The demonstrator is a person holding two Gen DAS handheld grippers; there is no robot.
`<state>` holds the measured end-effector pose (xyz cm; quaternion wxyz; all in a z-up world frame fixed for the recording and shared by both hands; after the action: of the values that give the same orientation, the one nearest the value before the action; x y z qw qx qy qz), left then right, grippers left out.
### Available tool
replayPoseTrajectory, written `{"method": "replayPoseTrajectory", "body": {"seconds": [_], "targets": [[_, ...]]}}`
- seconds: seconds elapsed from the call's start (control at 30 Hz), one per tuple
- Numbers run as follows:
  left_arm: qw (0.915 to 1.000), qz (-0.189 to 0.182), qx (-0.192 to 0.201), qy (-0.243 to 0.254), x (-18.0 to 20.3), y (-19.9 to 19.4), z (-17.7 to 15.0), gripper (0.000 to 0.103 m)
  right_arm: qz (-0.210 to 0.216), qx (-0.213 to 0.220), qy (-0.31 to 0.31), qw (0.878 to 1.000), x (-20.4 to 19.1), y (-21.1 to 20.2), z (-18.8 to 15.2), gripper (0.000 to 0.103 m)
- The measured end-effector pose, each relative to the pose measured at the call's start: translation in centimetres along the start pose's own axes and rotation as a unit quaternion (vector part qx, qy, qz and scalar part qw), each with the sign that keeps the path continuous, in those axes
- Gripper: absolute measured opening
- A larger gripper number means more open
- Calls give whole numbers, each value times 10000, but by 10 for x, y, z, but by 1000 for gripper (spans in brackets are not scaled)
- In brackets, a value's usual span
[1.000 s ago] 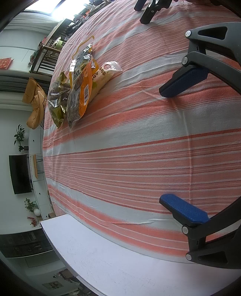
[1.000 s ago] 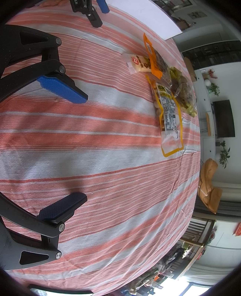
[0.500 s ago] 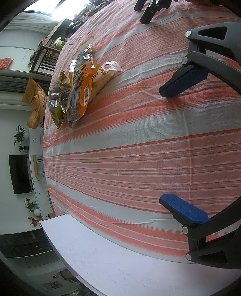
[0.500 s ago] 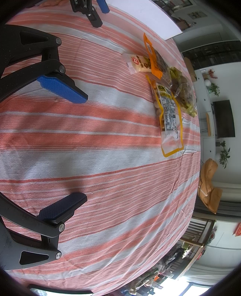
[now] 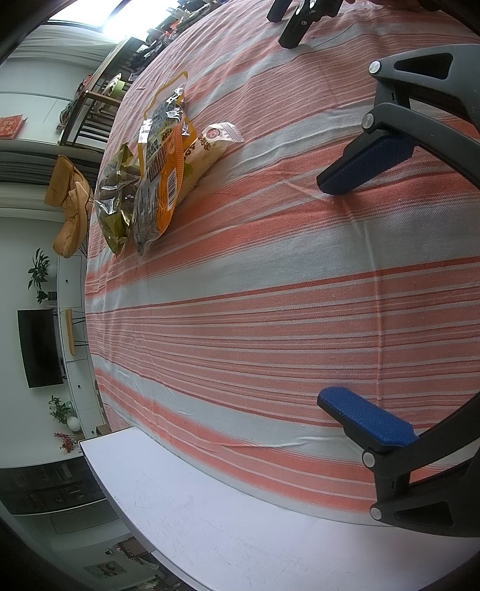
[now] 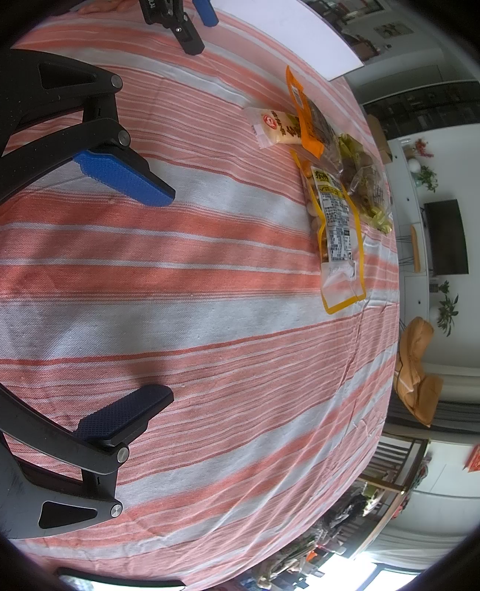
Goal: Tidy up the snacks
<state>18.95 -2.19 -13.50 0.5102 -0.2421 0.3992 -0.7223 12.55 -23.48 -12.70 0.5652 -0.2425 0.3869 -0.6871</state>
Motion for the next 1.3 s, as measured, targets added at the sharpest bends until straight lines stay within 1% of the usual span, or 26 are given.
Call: {"method": "replayPoseTrajectory", "body": {"seconds": [0.97,1.0,1.07,1.1,1.17,1.2,1.3], "targets": [[10000,-19,0,-6,-1,-2,-1,103,3,-5,-4,10000,0,-1,0,99],[10000,-45,-35,38,-2,-2,-1,103,1,-4,-5,10000,1,-1,0,99],[9989,-185,-383,191,-1,0,0,103,1,-6,-6,10000,1,-1,0,100],[9974,-224,-638,229,-3,2,3,103,3,-6,-5,10000,1,-1,-1,100],[9951,-280,-938,127,-8,6,12,102,8,-6,-5,10000,0,0,-1,100],[9947,-410,-942,39,-9,5,21,101,5,-6,-5,10000,0,0,-1,100],[9941,-882,-618,-148,-5,-5,64,101,3,-8,-7,10000,0,0,-1,100]]}}
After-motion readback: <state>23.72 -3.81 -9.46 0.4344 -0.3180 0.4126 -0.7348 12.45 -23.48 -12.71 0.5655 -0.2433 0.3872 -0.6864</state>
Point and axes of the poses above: each gripper's, at about its wrist camera, not at the fingertips, and y roughly the way its jaws point, x to its right, z to its top, the point moved 8 cm from there along y, roughly the way its jaws point, and after that the axes turned 7 degrees about y, right-handed, at the moved point
